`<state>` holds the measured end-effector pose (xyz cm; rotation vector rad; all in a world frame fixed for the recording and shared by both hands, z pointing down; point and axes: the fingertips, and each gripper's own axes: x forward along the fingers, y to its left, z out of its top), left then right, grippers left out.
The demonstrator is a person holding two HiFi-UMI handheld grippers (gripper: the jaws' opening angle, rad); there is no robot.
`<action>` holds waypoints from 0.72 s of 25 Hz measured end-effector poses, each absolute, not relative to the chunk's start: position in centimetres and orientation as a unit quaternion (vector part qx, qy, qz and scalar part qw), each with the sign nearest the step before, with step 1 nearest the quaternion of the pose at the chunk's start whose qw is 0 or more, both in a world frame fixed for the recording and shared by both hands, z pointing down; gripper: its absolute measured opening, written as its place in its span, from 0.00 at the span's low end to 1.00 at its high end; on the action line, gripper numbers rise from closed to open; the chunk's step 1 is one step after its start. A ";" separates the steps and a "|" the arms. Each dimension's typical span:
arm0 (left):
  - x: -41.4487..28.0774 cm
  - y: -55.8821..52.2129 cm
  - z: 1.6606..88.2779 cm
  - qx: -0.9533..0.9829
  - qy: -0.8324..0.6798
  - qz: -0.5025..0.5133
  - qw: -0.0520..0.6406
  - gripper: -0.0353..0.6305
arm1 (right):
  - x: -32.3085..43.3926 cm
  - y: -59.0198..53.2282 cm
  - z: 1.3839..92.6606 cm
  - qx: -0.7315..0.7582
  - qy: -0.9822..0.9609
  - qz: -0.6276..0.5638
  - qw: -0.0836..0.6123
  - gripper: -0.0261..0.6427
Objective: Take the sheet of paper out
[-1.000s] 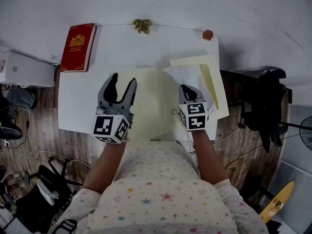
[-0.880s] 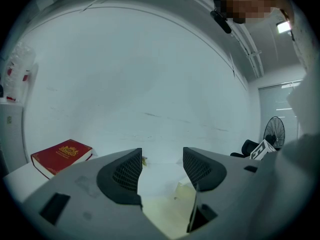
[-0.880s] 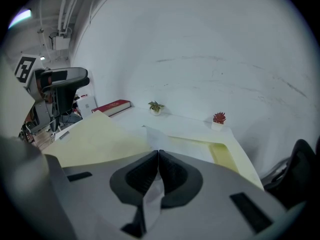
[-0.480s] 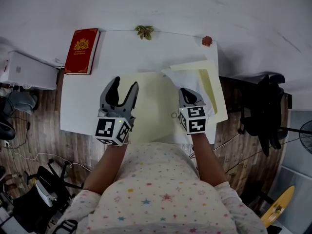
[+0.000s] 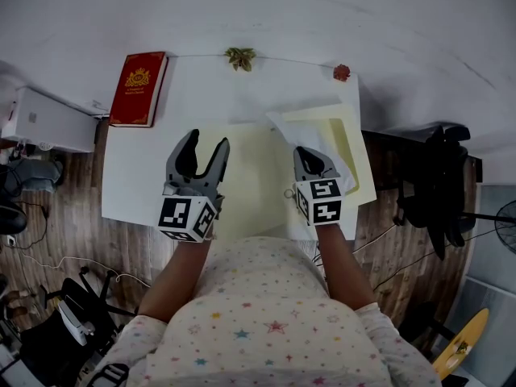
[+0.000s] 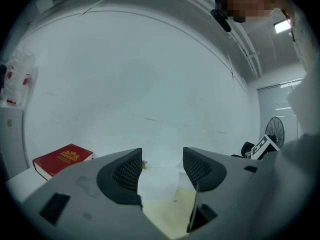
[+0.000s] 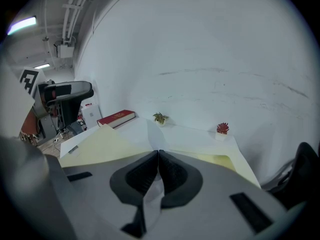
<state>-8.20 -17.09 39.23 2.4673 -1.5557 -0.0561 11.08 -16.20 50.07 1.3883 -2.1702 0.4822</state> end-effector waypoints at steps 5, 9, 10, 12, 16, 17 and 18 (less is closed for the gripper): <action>-8.1 -17.1 38.9 0.842 -0.527 -0.022 0.109 0.44 | 10.9 -16.4 49.2 0.514 -0.803 0.174 0.249 0.05; -8.0 -17.2 38.5 0.844 -0.524 -0.025 0.107 0.43 | 10.7 -16.5 48.5 0.512 -0.806 0.164 0.247 0.05; -8.0 -17.3 38.4 0.845 -0.523 -0.026 0.107 0.43 | 10.6 -16.5 48.3 0.512 -0.807 0.162 0.246 0.05; -8.0 -17.4 38.3 0.847 -0.521 -0.027 0.105 0.43 | 10.3 -16.5 47.8 0.511 -0.809 0.160 0.244 0.05; -8.0 -17.5 38.1 0.849 -0.518 -0.028 0.104 0.42 | 10.3 -16.8 47.1 0.514 -0.810 0.158 0.235 0.05; -8.0 -17.6 38.1 0.849 -0.518 -0.028 0.104 0.42 | 10.4 -16.9 47.0 0.515 -0.809 0.158 0.234 0.05; -8.1 -17.6 38.1 0.849 -0.517 -0.028 0.104 0.42 | 10.5 -16.9 46.8 0.516 -0.809 0.158 0.232 0.05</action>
